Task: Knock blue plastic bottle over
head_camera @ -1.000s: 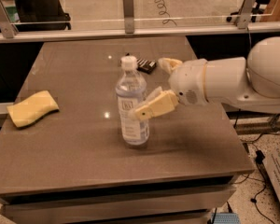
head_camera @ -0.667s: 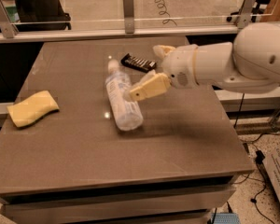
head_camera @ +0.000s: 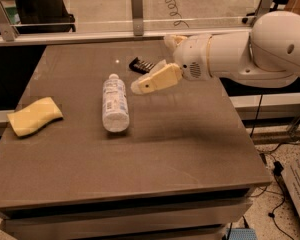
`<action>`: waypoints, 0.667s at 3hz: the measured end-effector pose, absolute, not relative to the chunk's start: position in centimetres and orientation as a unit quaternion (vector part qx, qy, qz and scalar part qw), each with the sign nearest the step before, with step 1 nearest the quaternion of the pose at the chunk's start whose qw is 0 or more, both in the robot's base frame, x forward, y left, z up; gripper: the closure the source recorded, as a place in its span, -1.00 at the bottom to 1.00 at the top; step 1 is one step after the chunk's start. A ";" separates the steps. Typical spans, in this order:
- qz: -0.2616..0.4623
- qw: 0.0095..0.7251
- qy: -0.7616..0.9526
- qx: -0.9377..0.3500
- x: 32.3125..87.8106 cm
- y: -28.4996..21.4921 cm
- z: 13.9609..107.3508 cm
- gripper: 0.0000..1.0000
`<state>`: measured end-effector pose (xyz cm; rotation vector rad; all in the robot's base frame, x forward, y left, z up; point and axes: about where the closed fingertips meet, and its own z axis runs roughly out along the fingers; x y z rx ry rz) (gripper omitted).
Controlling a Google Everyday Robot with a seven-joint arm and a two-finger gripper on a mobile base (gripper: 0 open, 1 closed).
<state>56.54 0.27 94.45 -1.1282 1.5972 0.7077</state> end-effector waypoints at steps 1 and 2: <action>0.294 0.508 0.660 -0.469 55.1 -1.9 94.6 -1.00; 0.288 0.506 0.663 -0.471 52.7 -5.3 94.6 -1.00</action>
Offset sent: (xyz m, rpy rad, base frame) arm -0.0680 -0.1089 -0.0014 -0.0249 0.0020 -0.0190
